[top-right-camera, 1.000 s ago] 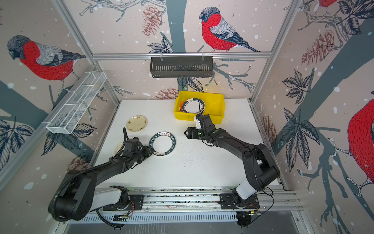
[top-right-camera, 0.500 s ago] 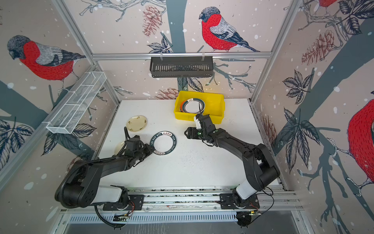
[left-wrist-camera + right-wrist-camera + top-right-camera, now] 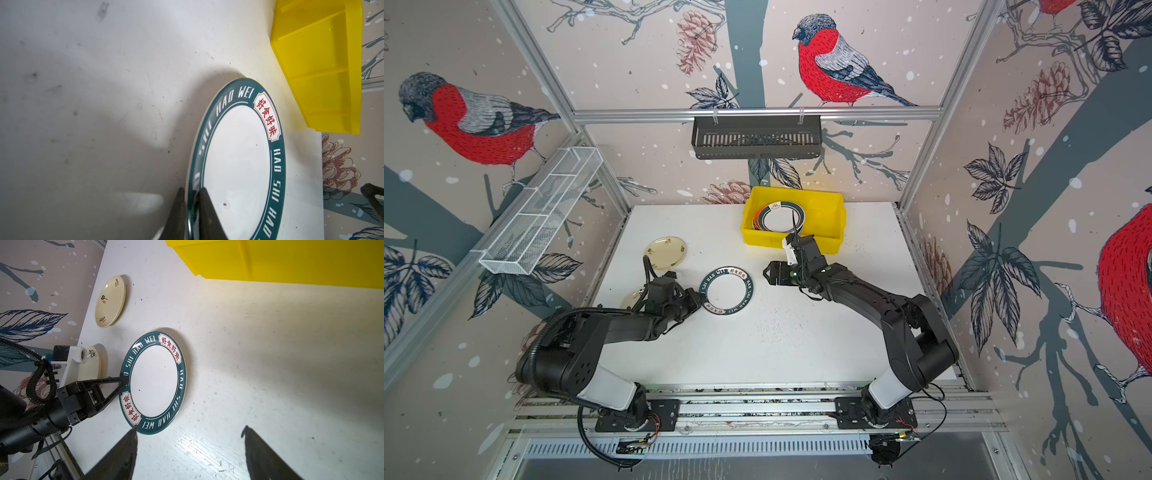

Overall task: Place the plates into the plastic bin on the countertop
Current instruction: Pick up the plate from the center of the table.

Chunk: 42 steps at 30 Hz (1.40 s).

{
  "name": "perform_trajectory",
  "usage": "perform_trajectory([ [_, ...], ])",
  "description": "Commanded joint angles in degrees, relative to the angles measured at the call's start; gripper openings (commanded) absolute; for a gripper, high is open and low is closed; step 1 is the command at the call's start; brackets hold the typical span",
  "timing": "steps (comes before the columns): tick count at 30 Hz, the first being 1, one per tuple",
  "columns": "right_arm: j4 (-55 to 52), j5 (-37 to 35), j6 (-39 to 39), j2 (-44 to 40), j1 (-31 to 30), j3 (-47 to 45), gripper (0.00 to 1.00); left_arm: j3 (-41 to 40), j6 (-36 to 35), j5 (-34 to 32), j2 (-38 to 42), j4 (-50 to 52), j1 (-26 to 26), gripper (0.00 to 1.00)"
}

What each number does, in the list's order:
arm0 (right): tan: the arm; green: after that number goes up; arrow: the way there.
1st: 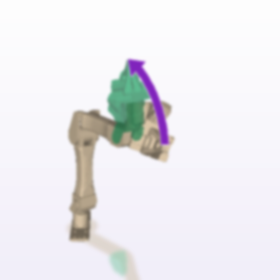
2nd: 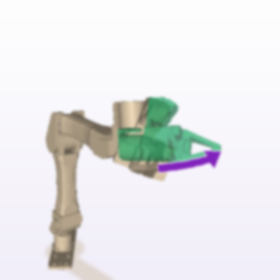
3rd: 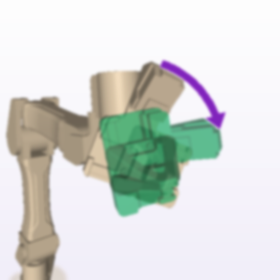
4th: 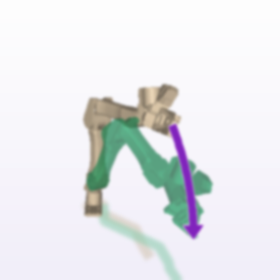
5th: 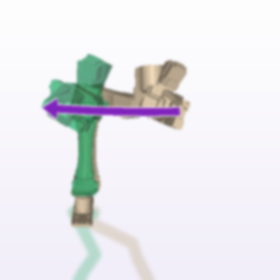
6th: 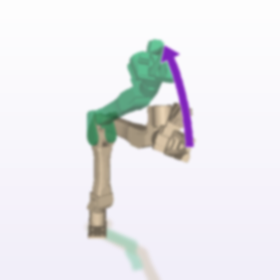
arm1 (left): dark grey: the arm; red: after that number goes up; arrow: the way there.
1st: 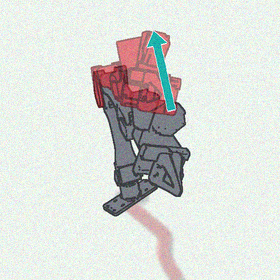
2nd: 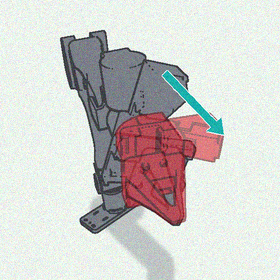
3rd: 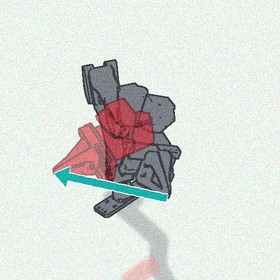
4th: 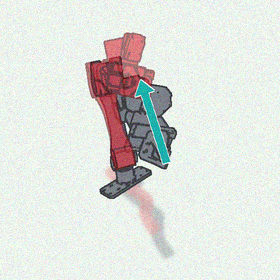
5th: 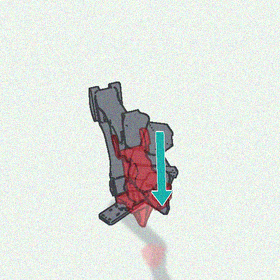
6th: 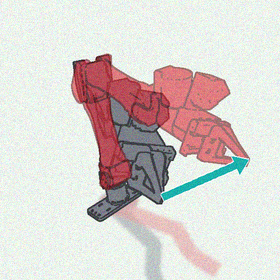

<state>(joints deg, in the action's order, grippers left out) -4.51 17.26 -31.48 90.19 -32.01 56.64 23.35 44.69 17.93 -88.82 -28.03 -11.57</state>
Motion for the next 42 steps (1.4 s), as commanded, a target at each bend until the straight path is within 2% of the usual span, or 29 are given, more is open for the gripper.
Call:
perform_trajectory([
  [1,-0.6,-0.8,0.2,0.2,0.1,0.0,0.80,0.4,-1.9,-0.8,-1.0,7.7,0.1,0.13],
  [5,-0.6,-0.8,0.2,0.4,0.2,0.0,0.80,0.9,-2.6,-1.2,-0.7,8.7,0.1,0.04],
  [14,-0.4,-0.8,0.2,0.4,0.5,-0.1,0.80,3.1,-4.5,-2.0,0.3,11.9,0.1,0.02],
  [19,-0.4,-0.9,0.3,-0.5,0.8,-0.4,0.80,3.5,-4.2,0.0,1.8,11.1,0.1,0.00],
  [25,2.3,-1.6,-0.3,-3.5,2.1,-3.0,0.80,7.6,-5.7,2.8,6.0,14.9,0.0,0.00],
  [33,10.6,5.1,-2.3,-8.4,4.9,-8.3,0.81,13.8,-6.7,4.0,13.6,17.7,-0.8,0.00],
  [39,19.2,15.2,-6.3,-10.9,8.4,-12.6,0.81,18.5,-6.8,4.5,14.1,16.2,-2.9,0.00],
  [42,22.6,19.2,-7.3,-12.6,10.0,-14.1,0.81,20.3,-7.5,2.5,14.0,13.6,-4.2,0.00],
])
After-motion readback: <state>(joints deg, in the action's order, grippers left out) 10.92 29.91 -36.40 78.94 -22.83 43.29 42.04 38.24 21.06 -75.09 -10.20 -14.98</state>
